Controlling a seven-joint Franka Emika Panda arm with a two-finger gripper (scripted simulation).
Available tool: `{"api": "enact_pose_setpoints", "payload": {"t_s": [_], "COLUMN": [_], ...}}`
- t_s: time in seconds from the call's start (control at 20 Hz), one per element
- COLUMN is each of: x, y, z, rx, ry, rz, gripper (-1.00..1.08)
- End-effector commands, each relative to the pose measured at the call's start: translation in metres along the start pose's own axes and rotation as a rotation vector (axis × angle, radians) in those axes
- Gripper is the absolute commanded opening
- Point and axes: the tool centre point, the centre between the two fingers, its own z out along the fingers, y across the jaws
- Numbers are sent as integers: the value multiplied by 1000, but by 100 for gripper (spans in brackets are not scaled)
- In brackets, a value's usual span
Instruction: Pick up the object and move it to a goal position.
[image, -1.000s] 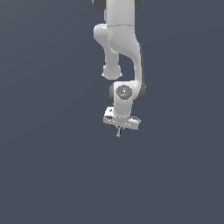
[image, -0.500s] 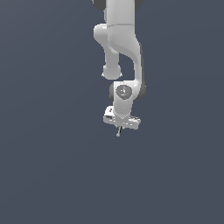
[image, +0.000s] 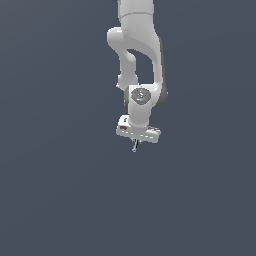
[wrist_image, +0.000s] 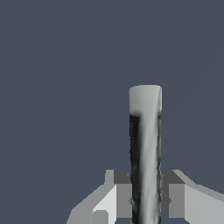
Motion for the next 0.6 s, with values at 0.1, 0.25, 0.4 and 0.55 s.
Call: {"api": "enact_pose_setpoints", "payload": {"t_s": [0.1, 0.25, 0.4, 0.55], "x": [-4, -8, -12, -16], "y": [6, 11, 17, 22], "z": [-31, -58, -87, -118], "rx": [0, 1, 1, 1], "ry": [1, 1, 1, 1], "rz": [0, 0, 0, 0], "gripper": [-100, -100, -100, -100]}}
